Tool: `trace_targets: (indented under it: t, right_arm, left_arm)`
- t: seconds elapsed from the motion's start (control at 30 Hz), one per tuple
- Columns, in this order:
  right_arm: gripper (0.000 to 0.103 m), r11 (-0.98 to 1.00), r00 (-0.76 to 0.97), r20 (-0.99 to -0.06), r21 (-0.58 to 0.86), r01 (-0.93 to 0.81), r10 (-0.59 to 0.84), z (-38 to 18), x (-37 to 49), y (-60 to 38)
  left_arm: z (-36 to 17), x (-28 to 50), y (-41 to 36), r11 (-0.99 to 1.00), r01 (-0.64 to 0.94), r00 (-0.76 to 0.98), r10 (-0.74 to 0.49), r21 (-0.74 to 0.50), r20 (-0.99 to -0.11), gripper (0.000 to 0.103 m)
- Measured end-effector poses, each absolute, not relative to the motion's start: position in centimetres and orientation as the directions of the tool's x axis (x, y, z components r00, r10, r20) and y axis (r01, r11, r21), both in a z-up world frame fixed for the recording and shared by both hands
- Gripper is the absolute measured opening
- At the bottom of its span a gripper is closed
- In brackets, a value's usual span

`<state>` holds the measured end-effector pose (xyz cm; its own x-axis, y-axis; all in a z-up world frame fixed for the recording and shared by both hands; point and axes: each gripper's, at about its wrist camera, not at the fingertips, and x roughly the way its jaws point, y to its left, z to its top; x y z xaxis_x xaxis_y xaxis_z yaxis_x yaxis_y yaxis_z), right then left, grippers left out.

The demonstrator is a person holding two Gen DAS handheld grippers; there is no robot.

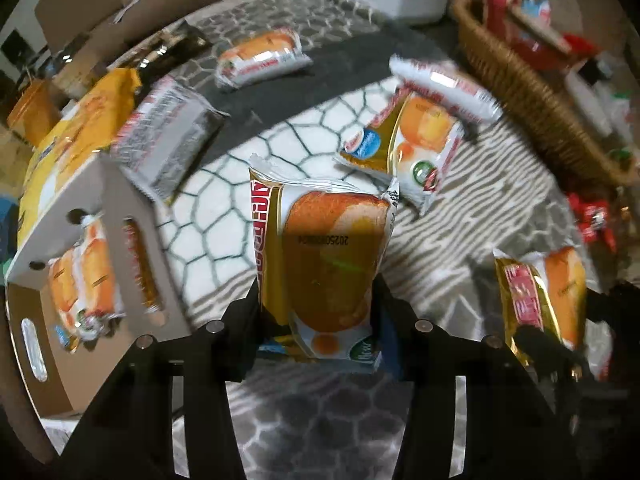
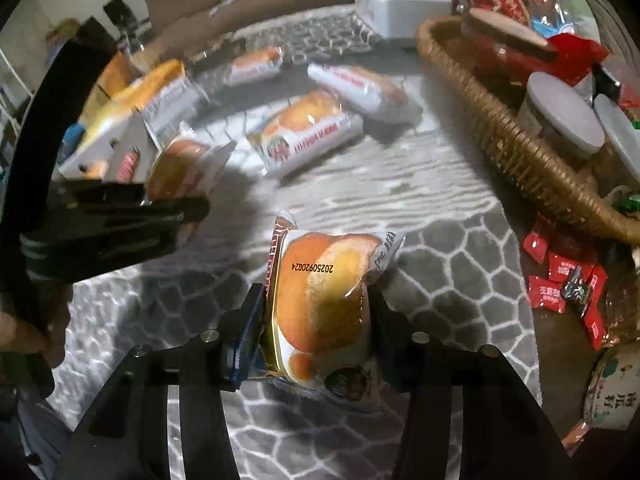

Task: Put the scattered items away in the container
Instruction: 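Lift both cake packets and carry them toward the cardboard box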

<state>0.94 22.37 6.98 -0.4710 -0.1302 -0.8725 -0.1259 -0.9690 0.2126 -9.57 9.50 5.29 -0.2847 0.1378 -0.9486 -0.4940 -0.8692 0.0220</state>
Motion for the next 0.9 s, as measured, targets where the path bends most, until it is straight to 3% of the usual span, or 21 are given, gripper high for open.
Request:
trace_targets:
  t: [0.17, 0.37, 0.6, 0.9]
  right_arm:
    - [0.051, -0.945, -0.499, -0.837, 0.311, -0.098, -0.224, 9.9, 0.3, 21.3]
    - [0.051, -0.938, -0.506, -0.805, 0.346, 0.023, -0.31, 13.6, -3.1, 15.1]
    - [0.051, -0.912, -0.463, -0.789, 0.389, 0.13, -0.403, 15.3, -9.2, 5.1]
    - [0.051, -0.927, -0.408, -0.834, 0.353, 0.125, -0.373, 12.2, -15.4, -1.6]
  left_arm:
    - [10.9, -9.5, 3.7, -0.891, -0.454, -0.352, 0.174, 0.005, -0.92, 0.046]
    - [14.2, -12.2, -9.4, -0.963, -0.263, -0.41, 0.063, 0.052, -0.91, 0.046]
    - [11.1, -14.4, -19.9, -0.994, -0.099, -0.357, -0.015, 0.054, -0.934, 0.046]
    - [6.1, -17.3, -19.9, -0.997, -0.079, -0.282, 0.011, 0.012, -0.959, 0.046]
